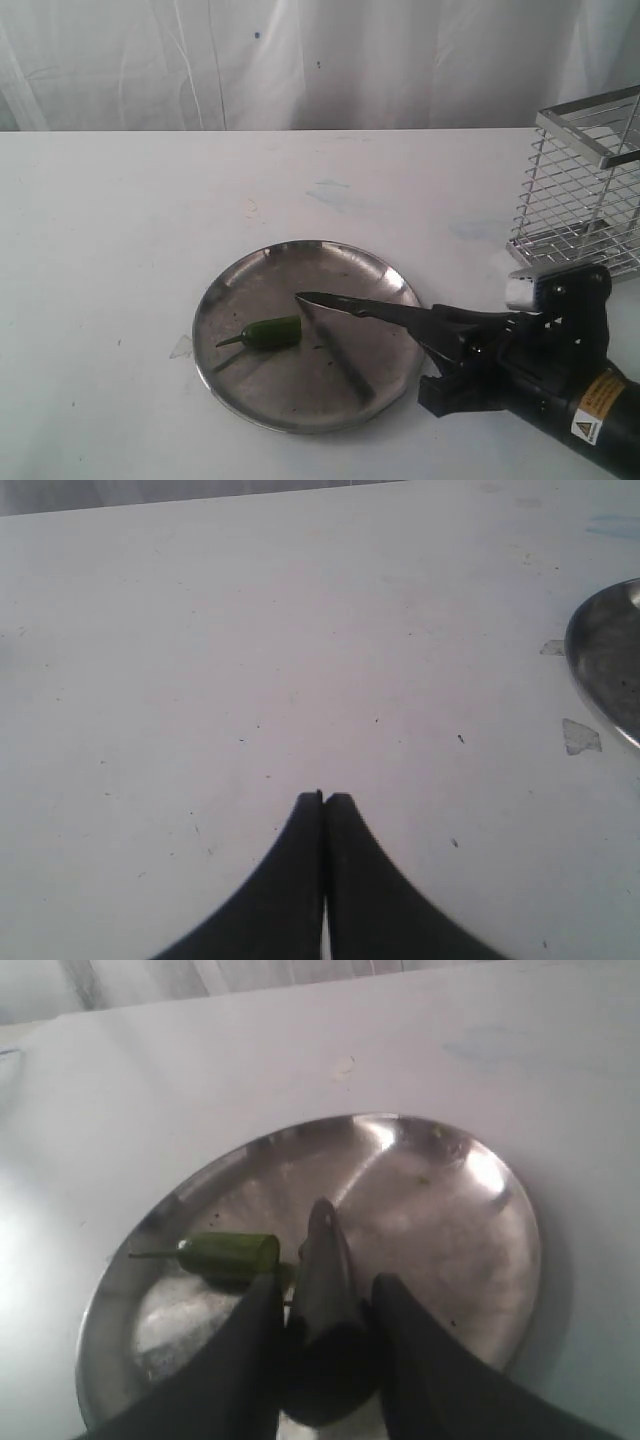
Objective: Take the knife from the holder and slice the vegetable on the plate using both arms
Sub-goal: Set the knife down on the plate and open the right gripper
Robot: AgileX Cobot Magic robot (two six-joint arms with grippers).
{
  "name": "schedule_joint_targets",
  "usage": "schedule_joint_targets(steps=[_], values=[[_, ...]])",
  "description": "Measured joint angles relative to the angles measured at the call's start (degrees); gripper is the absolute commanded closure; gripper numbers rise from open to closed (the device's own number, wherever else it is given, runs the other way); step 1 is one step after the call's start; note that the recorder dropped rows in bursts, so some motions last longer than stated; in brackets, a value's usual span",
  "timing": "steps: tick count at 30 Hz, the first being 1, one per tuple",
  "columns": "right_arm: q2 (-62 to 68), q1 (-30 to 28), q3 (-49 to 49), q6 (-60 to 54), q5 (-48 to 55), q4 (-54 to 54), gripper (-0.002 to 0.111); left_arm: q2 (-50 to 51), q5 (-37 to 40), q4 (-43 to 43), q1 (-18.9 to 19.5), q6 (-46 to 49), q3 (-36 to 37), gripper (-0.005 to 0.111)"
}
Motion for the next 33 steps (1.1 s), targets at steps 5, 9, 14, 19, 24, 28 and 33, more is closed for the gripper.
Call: schedule_joint_targets(steps=[5,9,14,19,24,28,33], values=[[1.57,0.00,0.00,0.53,5.61,-0.13,0.102,0.00,0.00,0.00,0.00,0.00,0.00,0.107],[1.70,0.00,0.00,0.53,9.94,-0.48,0.084,0.00,0.00,0.00,0.00,0.00,0.00,0.107],[1.70,0.00,0.00,1.02,13.63,-2.39,0.068,0.00,0.00,0.00,0.00,0.00,0.00,0.107],[1.70,0.00,0.00,3.16,14.22,-3.00,0.063,0.00,0.00,0.00,0.00,0.00,0.00,0.107],[1.70,0.00,0.00,3.50,13.80,-2.77,0.063,0.00,0.00,0.00,0.00,0.00,0.00,0.107],[1.02,0.00,0.00,4.49,12.76,-2.18,0.063,0.00,0.00,0.00,0.00,0.00,0.00,0.107],[-4.07,0.00,-3.58,18.21,24.05,-8.07,0.063,0.00,0.00,0.00,0.00,0.00,0.00,0.107]])
